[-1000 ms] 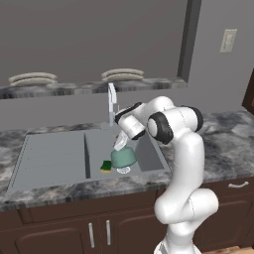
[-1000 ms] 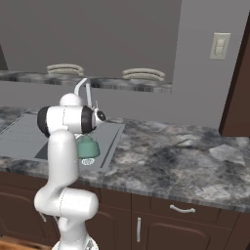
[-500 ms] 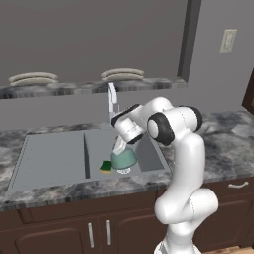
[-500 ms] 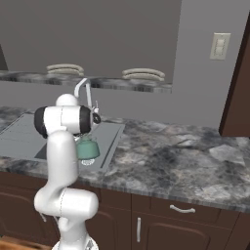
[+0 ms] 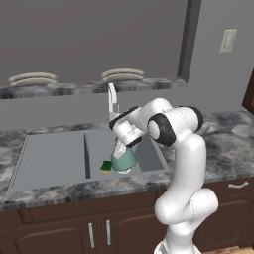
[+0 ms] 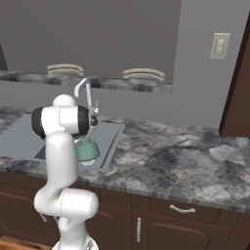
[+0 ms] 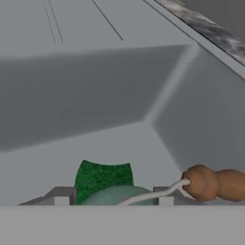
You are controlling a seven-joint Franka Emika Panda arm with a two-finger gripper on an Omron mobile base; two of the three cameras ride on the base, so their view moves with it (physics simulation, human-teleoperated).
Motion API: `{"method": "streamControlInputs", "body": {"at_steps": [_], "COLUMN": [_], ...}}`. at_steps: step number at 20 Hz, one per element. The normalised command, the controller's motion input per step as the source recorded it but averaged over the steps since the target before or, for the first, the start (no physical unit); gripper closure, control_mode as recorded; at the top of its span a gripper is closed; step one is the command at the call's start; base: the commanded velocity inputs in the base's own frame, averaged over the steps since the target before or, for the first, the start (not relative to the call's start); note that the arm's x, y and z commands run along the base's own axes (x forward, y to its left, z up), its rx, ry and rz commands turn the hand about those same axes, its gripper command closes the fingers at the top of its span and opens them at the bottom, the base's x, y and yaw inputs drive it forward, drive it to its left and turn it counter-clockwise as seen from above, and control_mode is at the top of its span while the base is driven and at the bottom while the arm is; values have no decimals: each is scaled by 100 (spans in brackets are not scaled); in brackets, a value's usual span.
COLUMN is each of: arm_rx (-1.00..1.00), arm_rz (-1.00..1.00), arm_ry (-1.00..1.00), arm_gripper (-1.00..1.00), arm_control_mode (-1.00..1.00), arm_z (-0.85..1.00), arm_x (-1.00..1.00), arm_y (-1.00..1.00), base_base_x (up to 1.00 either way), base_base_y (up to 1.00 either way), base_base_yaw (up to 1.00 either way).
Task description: Open the cabinet, pick the kettle from the cabinet, and place it in the sink.
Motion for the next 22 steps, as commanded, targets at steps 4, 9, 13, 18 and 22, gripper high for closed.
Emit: {"method": "streamControlInputs", "body": {"at_steps": [4, 9, 13, 18, 22], "arm_rx": [-1, 0, 0, 0, 0], "arm_rz": [0, 0, -1, -3, -3], "arm_ry": [0, 0, 0, -1, -3], "arm_gripper": [-100, -100, -100, -100, -100], "arm_control_mode": [-100, -100, -100, -100, -100], "arm_z": [-20, -11, -11, -9, -9], "arm_x": [-23, -18, -23, -22, -18], "arm_y": [-18, -15, -24, -24, -26], "base_base_x": [0, 0, 0, 0, 0], "base_base_y": [0, 0, 0, 0, 0], "base_base_yaw": [0, 0, 0, 0, 0]}}
